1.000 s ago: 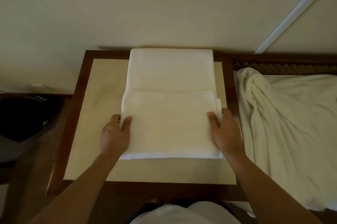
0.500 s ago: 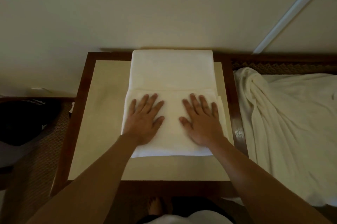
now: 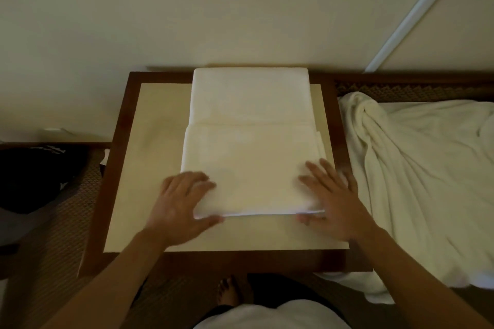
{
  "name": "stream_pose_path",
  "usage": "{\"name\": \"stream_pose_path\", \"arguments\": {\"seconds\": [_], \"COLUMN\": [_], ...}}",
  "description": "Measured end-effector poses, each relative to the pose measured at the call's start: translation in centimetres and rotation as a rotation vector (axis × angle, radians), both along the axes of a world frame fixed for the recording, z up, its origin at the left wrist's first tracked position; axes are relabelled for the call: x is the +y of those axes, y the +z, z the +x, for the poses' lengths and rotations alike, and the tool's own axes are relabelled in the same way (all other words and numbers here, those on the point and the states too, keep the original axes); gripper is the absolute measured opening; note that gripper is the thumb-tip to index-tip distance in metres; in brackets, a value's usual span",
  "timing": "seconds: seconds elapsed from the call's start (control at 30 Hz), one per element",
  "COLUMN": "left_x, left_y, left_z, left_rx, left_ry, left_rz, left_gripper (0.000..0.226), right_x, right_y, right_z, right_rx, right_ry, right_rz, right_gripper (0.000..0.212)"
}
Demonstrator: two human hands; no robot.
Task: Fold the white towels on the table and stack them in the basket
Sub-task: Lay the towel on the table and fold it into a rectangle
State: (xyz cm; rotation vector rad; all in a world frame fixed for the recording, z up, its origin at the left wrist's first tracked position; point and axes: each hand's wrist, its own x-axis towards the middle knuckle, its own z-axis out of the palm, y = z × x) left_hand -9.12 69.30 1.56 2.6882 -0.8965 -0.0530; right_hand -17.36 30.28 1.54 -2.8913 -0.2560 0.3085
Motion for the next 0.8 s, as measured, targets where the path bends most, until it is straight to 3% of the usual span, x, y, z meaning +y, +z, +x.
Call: {"name": "stream_pose_path", "arguments": {"seconds": [0.07,0.17,0.33,0.5,0.6,0.7,0.8], "left_x": [1.6,2.8,3.0,2.3,2.3,2.4,1.9], "left_y": [-1.3,-1.6,-0.3,3.0,5.6,8.0,10.0], "left_z": [-1.3,-1.1,-0.1,-1.0,-0.8,-0.5,-1.0], "left_rx": [0.017,-0.009,0.014,0.242,0.458,0.613,0.584], "left_ry": [-0.059,-0.043,-0.036,0.315,0.538,0.576,0.552], "left_rz": [0.081,0.055,-0.002,-0.342,-0.565,-0.849,-0.914], "left_gripper": [0.066,0.055,0.05,0.061,0.063,0.049,0.036], "right_x": [-0.4,-0.9,-0.6,0.4,1.0,1.0,1.4], "right_y": [-1.4,-2.0,-1.2,1.9,4.6,6.9,8.8], "right_z": [-1.7,-2.2,-1.4,-1.3,-2.0,-2.4,-2.8], "right_rx": [0.003,-0.078,-0.207,-0.178,-0.212,-0.244,-0.291], "right_ry": [0.022,-0.083,-0.074,-0.278,-0.423,-0.515,-0.538], "right_rz": [-0.068,-0.039,0.031,0.399,0.634,0.82,0.945], "right_gripper": [0.078,0.07,0.06,0.037,0.038,0.032,0.033]}}
